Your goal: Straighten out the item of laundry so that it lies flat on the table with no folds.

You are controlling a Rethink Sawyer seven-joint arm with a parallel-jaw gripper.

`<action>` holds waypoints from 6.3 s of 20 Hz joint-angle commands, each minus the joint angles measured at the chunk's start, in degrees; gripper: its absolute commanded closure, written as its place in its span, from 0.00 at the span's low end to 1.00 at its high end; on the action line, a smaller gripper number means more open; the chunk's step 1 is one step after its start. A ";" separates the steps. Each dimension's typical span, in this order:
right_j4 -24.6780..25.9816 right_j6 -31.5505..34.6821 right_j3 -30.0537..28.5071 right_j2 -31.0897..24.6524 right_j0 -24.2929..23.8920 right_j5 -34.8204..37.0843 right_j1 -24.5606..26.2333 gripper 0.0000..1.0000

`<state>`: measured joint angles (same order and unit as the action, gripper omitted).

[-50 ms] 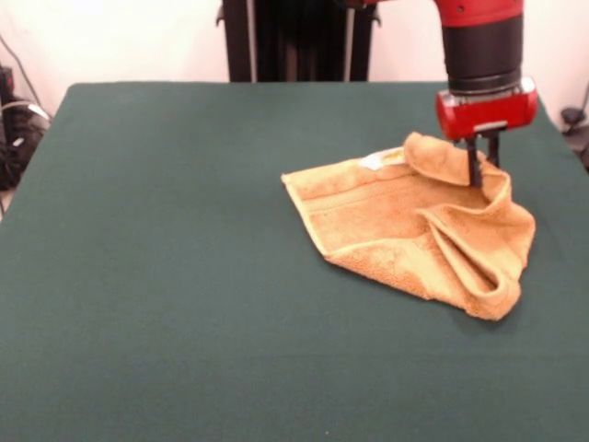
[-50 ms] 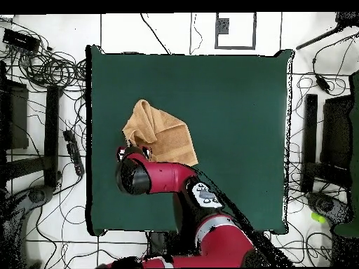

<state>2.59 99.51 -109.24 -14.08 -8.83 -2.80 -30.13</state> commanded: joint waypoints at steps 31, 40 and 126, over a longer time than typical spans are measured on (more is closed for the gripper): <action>3.44 10.56 3.61 -11.46 -6.62 3.48 6.05 1.00; -7.66 15.79 1.25 -8.21 -1.44 12.25 -1.36 1.00; 28.16 11.62 -26.51 -20.23 -22.32 -30.95 11.93 0.00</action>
<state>29.78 99.53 -138.82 -31.50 -29.88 -37.19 -19.06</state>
